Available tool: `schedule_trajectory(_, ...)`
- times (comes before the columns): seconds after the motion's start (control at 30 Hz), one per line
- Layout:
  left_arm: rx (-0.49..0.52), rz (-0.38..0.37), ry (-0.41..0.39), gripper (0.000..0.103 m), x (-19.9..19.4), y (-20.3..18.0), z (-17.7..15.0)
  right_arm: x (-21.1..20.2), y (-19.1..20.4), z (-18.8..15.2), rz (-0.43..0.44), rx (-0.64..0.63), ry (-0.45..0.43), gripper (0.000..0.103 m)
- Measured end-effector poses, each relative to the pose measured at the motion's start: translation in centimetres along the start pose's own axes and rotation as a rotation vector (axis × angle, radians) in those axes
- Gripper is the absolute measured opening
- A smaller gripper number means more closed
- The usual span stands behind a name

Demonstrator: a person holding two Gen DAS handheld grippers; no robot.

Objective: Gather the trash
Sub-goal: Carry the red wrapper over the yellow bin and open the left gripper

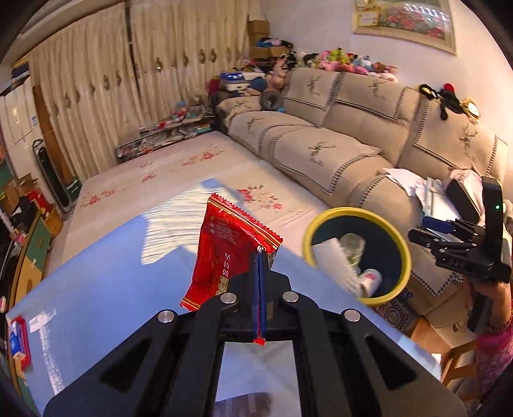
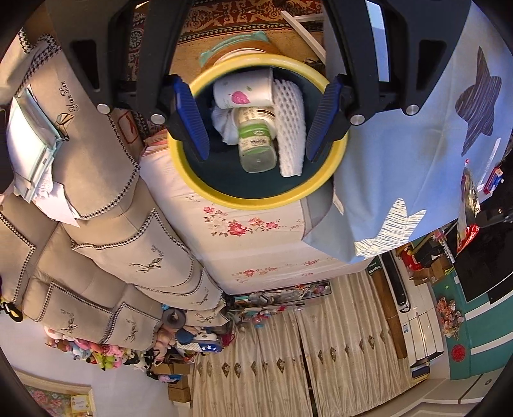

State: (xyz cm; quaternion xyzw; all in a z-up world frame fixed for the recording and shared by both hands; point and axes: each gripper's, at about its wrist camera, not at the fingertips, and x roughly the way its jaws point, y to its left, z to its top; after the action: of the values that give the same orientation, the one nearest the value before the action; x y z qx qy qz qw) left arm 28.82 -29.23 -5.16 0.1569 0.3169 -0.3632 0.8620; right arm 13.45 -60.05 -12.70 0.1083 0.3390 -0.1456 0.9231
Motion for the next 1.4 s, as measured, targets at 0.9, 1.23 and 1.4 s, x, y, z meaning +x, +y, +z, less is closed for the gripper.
schedule_trajectory(0.9, 0.044, -0.193, 0.285, 0.022, 20.7, -21.8, 2.9, -3.1, -9.7, -3.8, -0.084, 0.125, -0.013, 0.065)
schedule_trajectory(1.23, -0.028, -0.02, 0.068, 0.093, 11.3, -16.3, 3.2, -5.9, -7.2, -4.6, -0.036, 0.114, -0.031, 0.067)
schedule_trajectory(1.4, -0.081, 0.109, -0.068, 0.098, 1.3, -11.7, -0.4, -8.9, -4.2, -5.4, 0.004, 0.074, -0.064, 0.082)
